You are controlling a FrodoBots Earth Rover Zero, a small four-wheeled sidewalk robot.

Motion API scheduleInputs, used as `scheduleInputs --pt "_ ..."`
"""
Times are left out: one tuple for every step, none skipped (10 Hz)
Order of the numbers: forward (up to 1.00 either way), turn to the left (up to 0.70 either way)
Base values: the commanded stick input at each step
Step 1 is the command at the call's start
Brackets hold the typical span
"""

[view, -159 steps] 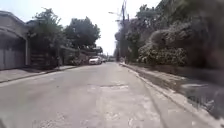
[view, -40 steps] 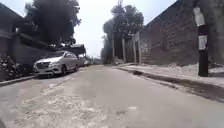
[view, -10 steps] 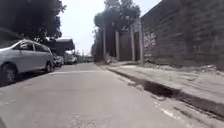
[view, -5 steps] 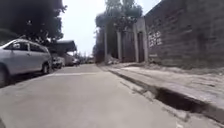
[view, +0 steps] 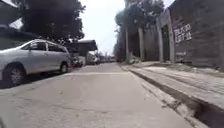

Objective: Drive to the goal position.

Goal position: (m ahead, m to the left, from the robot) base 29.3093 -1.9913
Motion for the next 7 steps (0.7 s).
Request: scheduleInputs --pt "1.00 -0.08" --pt "1.00 -0.40" --pt "1.00 -0.40" --pt "1.00 -0.40" --pt "1.00 -0.40" --pt "1.00 -0.40" --pt "1.00 -0.40"
